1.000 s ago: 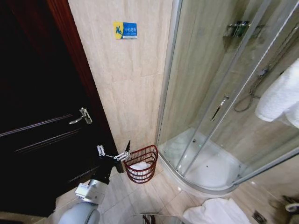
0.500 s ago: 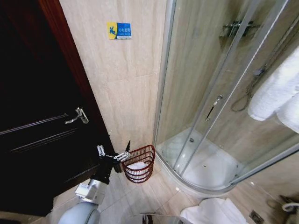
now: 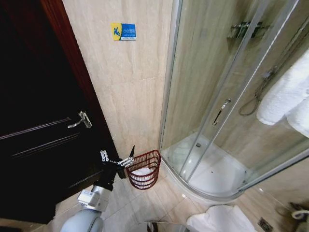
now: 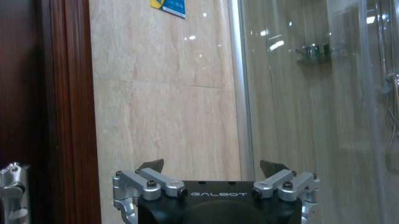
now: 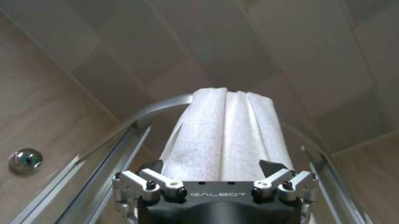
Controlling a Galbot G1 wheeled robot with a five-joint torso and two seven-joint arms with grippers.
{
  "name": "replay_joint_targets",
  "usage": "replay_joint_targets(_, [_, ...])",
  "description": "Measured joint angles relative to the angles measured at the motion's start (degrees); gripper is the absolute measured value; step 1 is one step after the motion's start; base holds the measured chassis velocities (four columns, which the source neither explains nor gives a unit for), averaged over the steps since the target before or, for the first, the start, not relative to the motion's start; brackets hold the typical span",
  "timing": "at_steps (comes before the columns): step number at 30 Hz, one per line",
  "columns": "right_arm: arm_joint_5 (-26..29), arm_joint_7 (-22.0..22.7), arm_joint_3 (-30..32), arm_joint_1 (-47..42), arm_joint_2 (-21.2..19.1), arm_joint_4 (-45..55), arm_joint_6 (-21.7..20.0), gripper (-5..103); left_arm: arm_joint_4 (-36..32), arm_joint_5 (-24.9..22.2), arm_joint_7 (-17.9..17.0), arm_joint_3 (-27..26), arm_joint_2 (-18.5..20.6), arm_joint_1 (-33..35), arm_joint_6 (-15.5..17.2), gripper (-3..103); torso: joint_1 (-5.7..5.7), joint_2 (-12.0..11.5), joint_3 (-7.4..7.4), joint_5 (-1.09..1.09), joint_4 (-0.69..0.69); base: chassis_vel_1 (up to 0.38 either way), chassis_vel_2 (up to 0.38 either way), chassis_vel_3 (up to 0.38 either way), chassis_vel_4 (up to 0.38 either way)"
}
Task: Discard the used towel into the hamper.
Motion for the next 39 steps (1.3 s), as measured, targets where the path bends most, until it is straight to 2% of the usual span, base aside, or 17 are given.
replay_joint_targets(3, [-1.1,0.8,-9.0,10.4,-4.5,-5.1,-0.9,100,0.0,0.0,0.0,0.0,0.0,0.0,0.0,100,0.00,0.0,0.00,0.01,0.01,0.000,0.000,0.000,0.000])
replay_joint_targets(6, [-2.0,1.0,-12.7,15.2,-6.1,-7.3,-1.2,100,0.0,0.0,0.0,0.0,0.0,0.0,0.0,100,0.01,0.0,0.01,0.02,0.02,0.000,0.000,0.000,0.000])
replay_joint_targets(8, [-4.9,1.0,-17.8,22.5,-9.5,-11.6,-3.3,100,0.0,0.0,0.0,0.0,0.0,0.0,0.0,100,0.01,0.0,0.00,-0.01,0.01,0.000,0.000,0.000,0.000])
replay_joint_targets(9, [-4.9,1.0,-17.8,22.5,-9.5,-11.6,-3.3,100,0.0,0.0,0.0,0.0,0.0,0.0,0.0,100,0.01,0.0,0.00,-0.01,0.01,0.000,0.000,0.000,0.000])
replay_joint_targets(11, [-6.6,0.0,-19.2,25.3,-12.5,-15.1,-4.9,100,0.0,0.0,0.0,0.0,0.0,0.0,0.0,100,0.00,0.0,0.00,0.00,0.00,0.000,0.000,0.000,0.000])
replay_joint_targets(16, [-5.9,-0.3,-19.1,25.1,-16.3,-18.5,-6.4,100,0.0,0.0,0.0,0.0,0.0,0.0,0.0,100,-0.01,0.0,-0.01,-0.02,-0.02,0.000,0.000,0.000,0.000])
replay_joint_targets(20, [-1.3,0.6,-17.9,23.4,-18.2,-20.2,-7.5,100,0.0,0.0,0.0,0.0,0.0,0.0,0.0,100,0.00,0.0,-0.01,-0.01,0.00,0.000,0.000,0.000,0.000])
replay_joint_targets(24, [-0.8,1.1,-17.1,23.4,-17.5,-20.8,-8.4,100,0.0,0.0,0.0,0.0,0.0,0.0,0.0,100,0.00,0.0,-0.01,-0.03,0.00,0.000,0.000,0.000,0.000])
replay_joint_targets(28, [1.2,1.7,-17.3,22.2,-13.0,-20.3,-10.2,100,0.0,0.0,0.0,0.0,0.0,0.0,0.0,100,0.00,0.0,-0.01,0.05,-0.02,0.000,0.000,0.000,0.000])
replay_joint_targets(32, [3.2,1.9,-18.7,22.6,-10.1,-18.2,-11.1,100,0.0,0.0,0.0,0.0,0.0,0.0,0.0,100,0.00,0.0,-0.01,0.01,-0.01,0.000,0.000,0.000,0.000])
replay_joint_targets(36, [3.3,1.6,-25.5,28.5,-3.3,-13.9,-13.0,100,0.0,0.0,0.0,0.0,0.0,0.0,0.0,100,0.00,0.0,-0.01,-0.02,0.00,0.000,0.000,0.000,0.000])
replay_joint_targets(37, [3.3,1.6,-25.5,28.5,-3.3,-13.9,-13.0,100,0.0,0.0,0.0,0.0,0.0,0.0,0.0,100,0.00,0.0,-0.01,-0.02,0.00,0.000,0.000,0.000,0.000])
replay_joint_targets(39, [3.4,1.5,-28.5,31.3,-0.7,-12.3,-13.4,100,0.0,0.0,0.0,0.0,0.0,0.0,0.0,100,0.00,0.0,0.00,-0.02,0.01,0.000,0.000,0.000,0.000])
